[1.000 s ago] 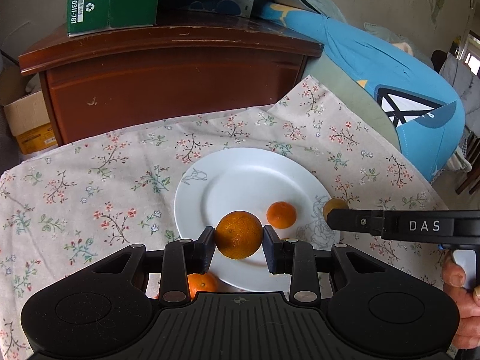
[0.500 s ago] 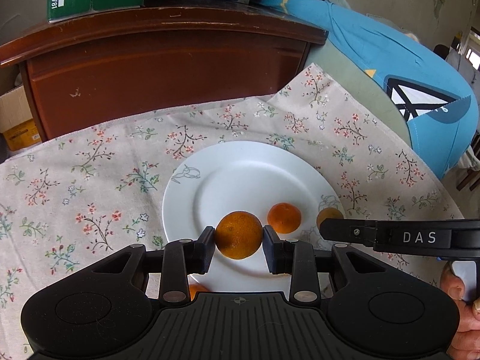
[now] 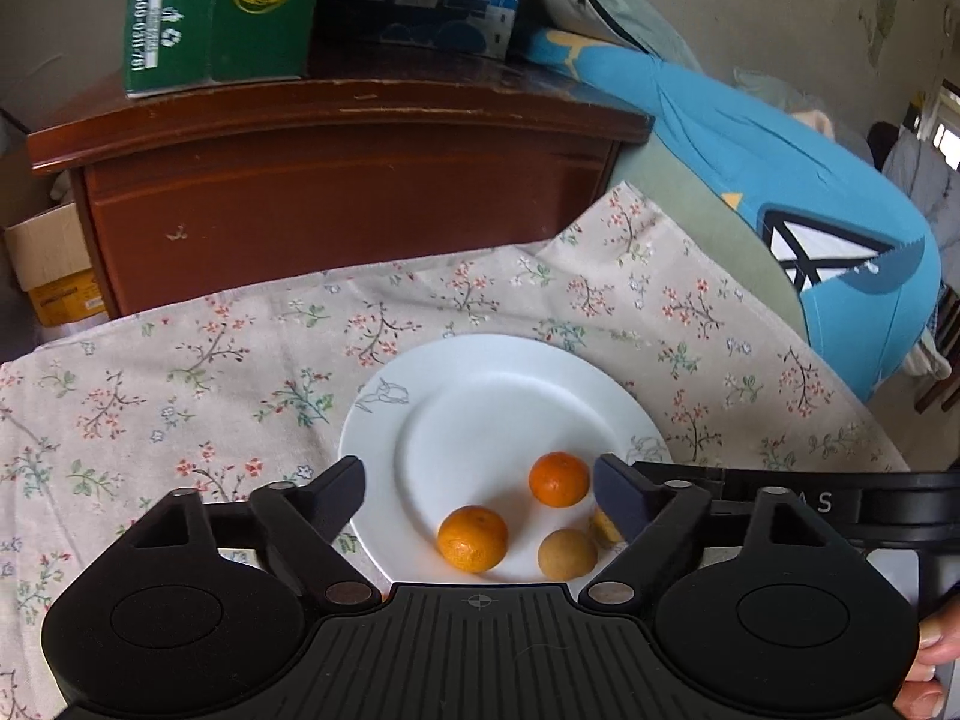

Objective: Organize fruits
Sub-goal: 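Open both grippers to release the fruits on the plate, then withdraw both tools from the plate back toward the fruit cluster, then move the left tool to a large green lime while the right tool reaches a small green fruit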

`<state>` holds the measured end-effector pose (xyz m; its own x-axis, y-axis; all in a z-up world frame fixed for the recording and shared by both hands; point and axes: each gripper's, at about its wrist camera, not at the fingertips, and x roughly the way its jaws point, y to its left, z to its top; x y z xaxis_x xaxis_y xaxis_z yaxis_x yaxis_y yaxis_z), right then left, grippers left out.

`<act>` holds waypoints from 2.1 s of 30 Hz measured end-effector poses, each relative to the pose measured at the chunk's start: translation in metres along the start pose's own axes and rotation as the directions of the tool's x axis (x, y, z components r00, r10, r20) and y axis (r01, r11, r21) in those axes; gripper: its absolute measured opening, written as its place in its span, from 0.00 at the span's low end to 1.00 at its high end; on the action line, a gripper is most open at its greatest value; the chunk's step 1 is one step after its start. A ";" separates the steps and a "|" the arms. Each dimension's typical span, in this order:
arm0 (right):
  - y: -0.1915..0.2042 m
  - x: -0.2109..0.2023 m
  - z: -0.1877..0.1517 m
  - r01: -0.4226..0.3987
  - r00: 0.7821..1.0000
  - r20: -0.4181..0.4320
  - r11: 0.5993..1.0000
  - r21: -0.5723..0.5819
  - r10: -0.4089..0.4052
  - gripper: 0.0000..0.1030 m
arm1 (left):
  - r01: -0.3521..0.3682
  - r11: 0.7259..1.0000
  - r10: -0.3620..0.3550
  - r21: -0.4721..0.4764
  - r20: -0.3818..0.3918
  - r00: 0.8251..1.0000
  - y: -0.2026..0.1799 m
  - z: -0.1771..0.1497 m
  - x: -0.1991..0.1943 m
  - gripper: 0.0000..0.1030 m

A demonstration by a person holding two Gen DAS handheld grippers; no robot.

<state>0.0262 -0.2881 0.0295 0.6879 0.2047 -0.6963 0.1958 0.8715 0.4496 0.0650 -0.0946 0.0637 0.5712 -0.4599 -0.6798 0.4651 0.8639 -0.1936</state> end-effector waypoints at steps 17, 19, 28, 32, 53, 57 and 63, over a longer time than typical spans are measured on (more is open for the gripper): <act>0.007 -0.010 -0.008 -0.035 0.999 -0.019 0.999 -0.009 0.035 0.40 | -0.085 0.996 0.085 -0.005 -0.036 0.996 0.020 -0.002 -0.031 0.91; 0.009 -0.012 -0.010 -0.037 0.999 -0.024 0.999 -0.018 0.037 0.40 | -0.088 0.996 0.087 -0.012 -0.037 0.996 0.024 -0.003 -0.036 0.91; 0.022 -0.018 -0.022 -0.052 0.997 -0.059 0.996 -0.068 0.048 0.40 | -0.102 0.995 0.101 -0.021 -0.065 0.993 0.031 -0.012 -0.049 0.91; 0.026 -0.020 -0.030 -0.063 0.995 -0.079 0.994 -0.087 0.056 0.40 | -0.111 0.994 0.110 -0.013 -0.068 0.992 0.034 -0.016 -0.054 0.91; 0.057 -0.023 -0.076 -0.145 0.970 -0.220 0.970 -0.194 0.101 0.41 | -0.174 0.983 0.166 -0.059 -0.118 0.979 0.072 -0.061 -0.061 0.91; 0.063 -0.020 -0.087 -0.159 0.963 -0.251 0.962 -0.222 0.101 0.41 | -0.175 0.983 0.168 -0.048 -0.124 0.978 0.076 -0.067 -0.060 0.91; 0.072 -0.014 -0.101 -0.176 0.953 -0.285 0.949 -0.261 0.098 0.41 | -0.163 0.986 0.160 -0.021 -0.116 0.980 0.078 -0.072 -0.058 0.90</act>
<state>-0.0402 -0.1833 0.0151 0.4760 0.4078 -0.7792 -0.1171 0.9075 0.4034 0.0193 0.0139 0.0377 0.5555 -0.2891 -0.7797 0.3511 0.9315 -0.0952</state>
